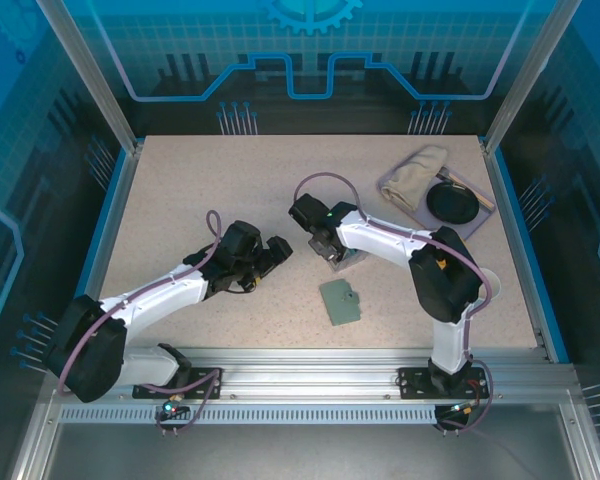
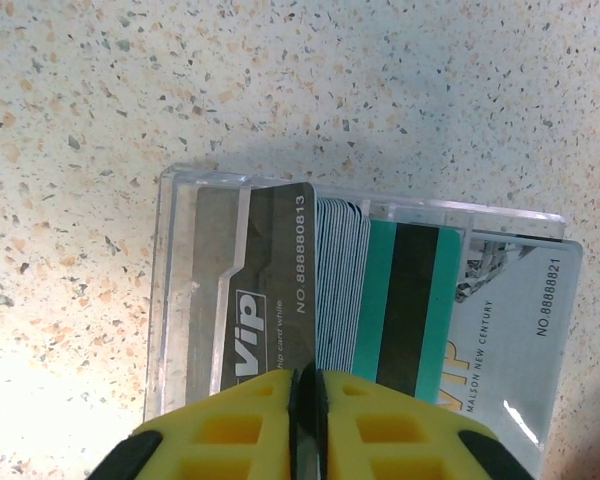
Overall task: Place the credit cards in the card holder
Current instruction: Pick up several credit cards from the storage box.
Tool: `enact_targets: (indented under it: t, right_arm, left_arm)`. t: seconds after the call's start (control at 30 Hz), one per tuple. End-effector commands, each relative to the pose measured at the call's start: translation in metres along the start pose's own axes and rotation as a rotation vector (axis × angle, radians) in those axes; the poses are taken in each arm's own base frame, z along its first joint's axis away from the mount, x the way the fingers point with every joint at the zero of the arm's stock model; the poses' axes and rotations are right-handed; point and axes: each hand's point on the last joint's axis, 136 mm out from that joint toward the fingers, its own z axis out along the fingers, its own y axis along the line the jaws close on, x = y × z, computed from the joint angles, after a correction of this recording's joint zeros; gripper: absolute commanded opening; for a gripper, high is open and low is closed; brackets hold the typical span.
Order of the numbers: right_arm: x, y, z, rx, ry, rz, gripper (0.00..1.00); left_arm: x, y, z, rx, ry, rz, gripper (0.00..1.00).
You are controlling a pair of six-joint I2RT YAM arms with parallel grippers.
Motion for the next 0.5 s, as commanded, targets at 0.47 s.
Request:
enact_targets:
  t: [0.47]
  right_arm:
    - [-0.004,-0.004,-0.048,-0.260,-0.055,0.163,0.02]
  left_arm:
    - [0.005,-0.014,-0.001,0.055,0.030,0.010,0.99]
